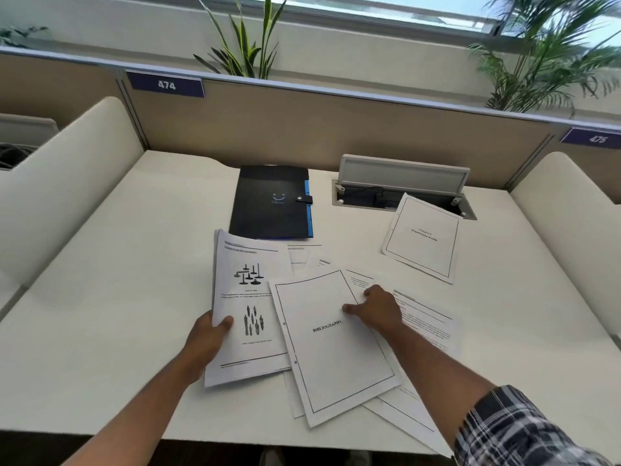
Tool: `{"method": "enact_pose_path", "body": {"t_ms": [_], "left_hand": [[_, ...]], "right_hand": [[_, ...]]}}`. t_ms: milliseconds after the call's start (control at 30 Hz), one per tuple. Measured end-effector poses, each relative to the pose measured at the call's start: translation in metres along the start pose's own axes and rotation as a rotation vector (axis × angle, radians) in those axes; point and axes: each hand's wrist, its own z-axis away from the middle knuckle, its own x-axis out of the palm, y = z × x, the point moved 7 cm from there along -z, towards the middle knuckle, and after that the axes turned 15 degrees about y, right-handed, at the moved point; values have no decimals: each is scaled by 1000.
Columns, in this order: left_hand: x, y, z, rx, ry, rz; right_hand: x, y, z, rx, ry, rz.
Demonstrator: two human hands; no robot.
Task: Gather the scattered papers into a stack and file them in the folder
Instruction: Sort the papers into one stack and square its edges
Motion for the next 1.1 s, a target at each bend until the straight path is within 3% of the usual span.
{"method": "enact_pose_path", "body": {"t_ms": [300, 600, 833, 1100], "left_hand": [[7, 8, -1, 22, -47, -12], [21, 29, -4, 70, -56, -18], [57, 58, -6, 131, -92, -29], [122, 86, 0, 146, -44, -71]], "right_hand": [[8, -7, 13, 51, -39, -96], [-16, 13, 4, -37, 83, -388], [-45, 75, -21, 260, 192, -685], [-84, 123, -59, 340, 322, -781]]}}
